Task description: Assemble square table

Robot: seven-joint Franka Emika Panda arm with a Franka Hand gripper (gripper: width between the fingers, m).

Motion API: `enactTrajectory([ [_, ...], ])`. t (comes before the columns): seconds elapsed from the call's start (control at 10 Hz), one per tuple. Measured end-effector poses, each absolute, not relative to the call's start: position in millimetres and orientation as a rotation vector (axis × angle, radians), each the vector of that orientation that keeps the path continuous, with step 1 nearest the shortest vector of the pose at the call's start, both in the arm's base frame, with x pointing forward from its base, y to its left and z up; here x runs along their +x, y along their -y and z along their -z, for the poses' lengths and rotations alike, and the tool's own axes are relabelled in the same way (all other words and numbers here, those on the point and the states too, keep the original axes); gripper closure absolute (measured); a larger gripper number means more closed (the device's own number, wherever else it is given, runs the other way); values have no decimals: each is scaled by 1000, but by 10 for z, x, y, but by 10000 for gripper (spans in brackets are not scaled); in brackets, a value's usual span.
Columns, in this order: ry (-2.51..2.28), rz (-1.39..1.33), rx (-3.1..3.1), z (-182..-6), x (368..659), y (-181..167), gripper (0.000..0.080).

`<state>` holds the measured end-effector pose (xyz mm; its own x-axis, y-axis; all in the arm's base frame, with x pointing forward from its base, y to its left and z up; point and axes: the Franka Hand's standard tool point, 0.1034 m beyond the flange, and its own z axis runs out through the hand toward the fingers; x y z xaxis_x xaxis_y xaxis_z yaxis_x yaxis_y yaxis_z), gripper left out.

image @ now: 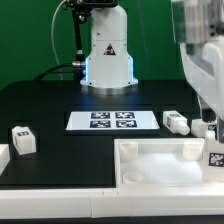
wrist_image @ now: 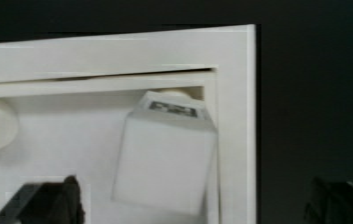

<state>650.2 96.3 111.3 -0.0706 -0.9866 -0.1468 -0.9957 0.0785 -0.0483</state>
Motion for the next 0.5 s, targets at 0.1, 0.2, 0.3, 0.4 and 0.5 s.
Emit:
enactTrajectory([
  [0.1,-2202,-98,-2040,-1087,6494,-968,159],
  [0.2,-2202,-99,-2041,-1082,6492,-970,152],
  [0.3,-2202,-99,-2041,-1081,6492,-970,152],
  [0.4,-2202,-99,-2042,-1079,6491,-971,150],
  [0.5,-2202,-99,-2042,-1079,6491,-971,150],
])
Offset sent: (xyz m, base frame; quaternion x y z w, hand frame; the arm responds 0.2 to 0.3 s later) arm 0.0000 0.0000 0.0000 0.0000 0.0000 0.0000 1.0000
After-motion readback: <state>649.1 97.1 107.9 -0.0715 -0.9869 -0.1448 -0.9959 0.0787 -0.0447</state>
